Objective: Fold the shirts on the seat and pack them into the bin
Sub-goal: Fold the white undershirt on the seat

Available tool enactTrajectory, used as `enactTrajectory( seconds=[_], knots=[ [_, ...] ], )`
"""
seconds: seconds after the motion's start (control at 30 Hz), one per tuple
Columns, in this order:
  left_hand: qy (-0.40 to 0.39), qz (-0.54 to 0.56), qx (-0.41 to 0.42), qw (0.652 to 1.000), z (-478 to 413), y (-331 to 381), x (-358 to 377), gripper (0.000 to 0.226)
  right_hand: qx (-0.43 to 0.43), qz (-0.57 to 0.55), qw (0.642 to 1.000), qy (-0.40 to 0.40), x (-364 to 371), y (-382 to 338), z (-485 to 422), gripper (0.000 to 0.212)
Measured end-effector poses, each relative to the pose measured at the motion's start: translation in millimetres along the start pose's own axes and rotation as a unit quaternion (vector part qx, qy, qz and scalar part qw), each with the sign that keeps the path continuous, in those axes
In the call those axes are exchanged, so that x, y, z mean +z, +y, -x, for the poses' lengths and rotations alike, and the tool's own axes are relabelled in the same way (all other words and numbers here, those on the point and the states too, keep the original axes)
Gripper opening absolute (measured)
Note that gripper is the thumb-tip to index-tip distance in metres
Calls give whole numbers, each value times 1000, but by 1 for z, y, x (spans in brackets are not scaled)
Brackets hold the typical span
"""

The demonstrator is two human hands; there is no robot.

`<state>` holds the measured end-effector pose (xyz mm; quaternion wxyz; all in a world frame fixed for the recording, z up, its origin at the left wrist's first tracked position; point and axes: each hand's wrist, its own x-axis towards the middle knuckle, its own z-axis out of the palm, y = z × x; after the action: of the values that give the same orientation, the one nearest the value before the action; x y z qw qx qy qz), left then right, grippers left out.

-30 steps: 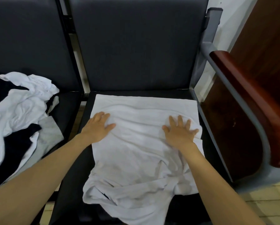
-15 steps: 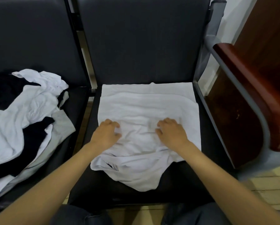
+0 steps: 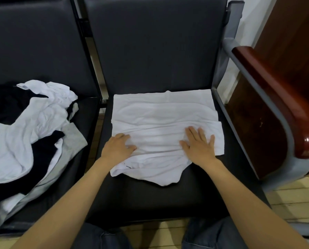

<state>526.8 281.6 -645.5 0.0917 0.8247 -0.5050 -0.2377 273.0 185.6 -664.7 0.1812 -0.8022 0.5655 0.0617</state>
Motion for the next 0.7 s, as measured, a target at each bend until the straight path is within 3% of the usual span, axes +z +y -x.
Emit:
enactTrajectory(
  seconds=[0.1, 0.2, 0.27, 0.33, 0.4, 0.47, 0.57, 0.67, 0.7],
  knots=[
    [71, 152, -19, 986, 2, -6, -3, 44, -18, -5, 997, 81, 2, -11, 5, 58],
    [112, 191, -59, 973, 19, -15, -4, 45, -182, -118, 957, 193, -3, -20, 25, 57],
    [57, 218, -104, 969, 37, -16, -3, 50, -276, -147, 940, 137, -2, -31, 45, 51],
    [22, 225, -115, 967, 56, -17, 0, 53, -306, -95, 945, 60, 7, -41, 58, 50],
    [43, 227, -109, 967, 70, -19, 2, 41, -279, -77, 957, 28, 14, -46, 65, 46],
    [74, 255, -106, 958, 85, -18, -1, 23, -237, -122, 963, 51, 15, -50, 71, 33],
    [98, 378, -83, 917, 112, -8, -8, 20, -198, -168, 962, 79, 8, -49, 80, 21],
    [9, 520, -54, 853, 150, 15, -12, 10, -291, -199, 936, -20, -7, -56, 106, 46],
    [-27, 518, -27, 854, 163, 23, -11, 10, -318, -235, 917, -59, -10, -58, 116, 52]
  ],
)
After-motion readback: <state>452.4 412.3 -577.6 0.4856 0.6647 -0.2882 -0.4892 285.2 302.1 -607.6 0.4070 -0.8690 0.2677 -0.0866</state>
